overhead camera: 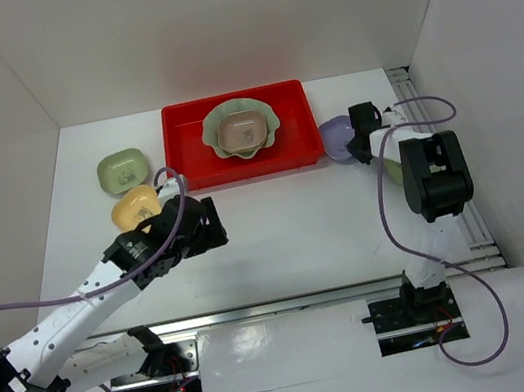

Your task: Place the plates into the plastic bin on the countertop

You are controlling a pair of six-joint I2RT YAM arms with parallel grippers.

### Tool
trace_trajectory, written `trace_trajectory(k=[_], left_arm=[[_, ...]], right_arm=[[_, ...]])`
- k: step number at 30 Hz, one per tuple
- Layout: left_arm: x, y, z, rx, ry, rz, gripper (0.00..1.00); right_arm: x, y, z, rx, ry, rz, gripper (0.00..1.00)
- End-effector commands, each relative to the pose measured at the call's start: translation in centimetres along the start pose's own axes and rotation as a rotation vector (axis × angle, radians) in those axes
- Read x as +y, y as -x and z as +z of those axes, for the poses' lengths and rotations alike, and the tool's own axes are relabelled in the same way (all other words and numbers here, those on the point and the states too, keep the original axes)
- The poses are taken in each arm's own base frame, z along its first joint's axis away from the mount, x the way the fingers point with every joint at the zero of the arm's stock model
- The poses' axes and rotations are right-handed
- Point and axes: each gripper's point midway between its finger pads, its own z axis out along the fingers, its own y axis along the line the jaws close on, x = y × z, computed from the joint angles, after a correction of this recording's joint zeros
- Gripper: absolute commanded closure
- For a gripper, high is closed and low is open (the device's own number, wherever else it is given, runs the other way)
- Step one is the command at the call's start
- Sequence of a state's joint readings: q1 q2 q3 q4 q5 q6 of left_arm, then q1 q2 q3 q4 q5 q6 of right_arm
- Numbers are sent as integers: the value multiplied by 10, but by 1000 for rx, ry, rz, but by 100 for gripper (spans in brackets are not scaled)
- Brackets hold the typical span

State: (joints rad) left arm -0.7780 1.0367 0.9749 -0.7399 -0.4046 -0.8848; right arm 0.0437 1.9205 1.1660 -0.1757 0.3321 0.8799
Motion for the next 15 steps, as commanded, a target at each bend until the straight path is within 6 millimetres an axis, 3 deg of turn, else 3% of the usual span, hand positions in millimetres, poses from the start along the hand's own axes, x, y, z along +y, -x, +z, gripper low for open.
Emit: trace_trajectory(k=[1,2,4,6,7,9,10,12,13,15], left_arm=[[-3,7,-6,-29,-35,4,1],[-3,7,-6,-29,-35,4,1],[-3,8,-8,-35,-41,0,1],[-4,8,-11,-35,-54,-3,1],[-4,8,-11,-35,-54,-3,1],[-2,7,-11,-35,-54,-3,1],[-2,8,-13,-41,-60,3,1],[0,6,-13,-35,-54,7,1],[0,8,-15,-41,-60,3,1],[0,8,-15,-41,-60,3,1]], right_arm=[[-7,-16,11,30,-59,39,80],[-10,-18,11,40,-73,47,94],[-4,-9,12,31,-72,92,100],[-6,-11,17,36,-108,116,100],[5,1,14,15,-94,140,100],[6,5,17,5,-124,141,100],[20,25,13,-40,-108,154,100],[19,33,14,-59,-150,154,100],[34,54,6,-107,-134,178,100],[35,66,6,-144,-169,184,100]])
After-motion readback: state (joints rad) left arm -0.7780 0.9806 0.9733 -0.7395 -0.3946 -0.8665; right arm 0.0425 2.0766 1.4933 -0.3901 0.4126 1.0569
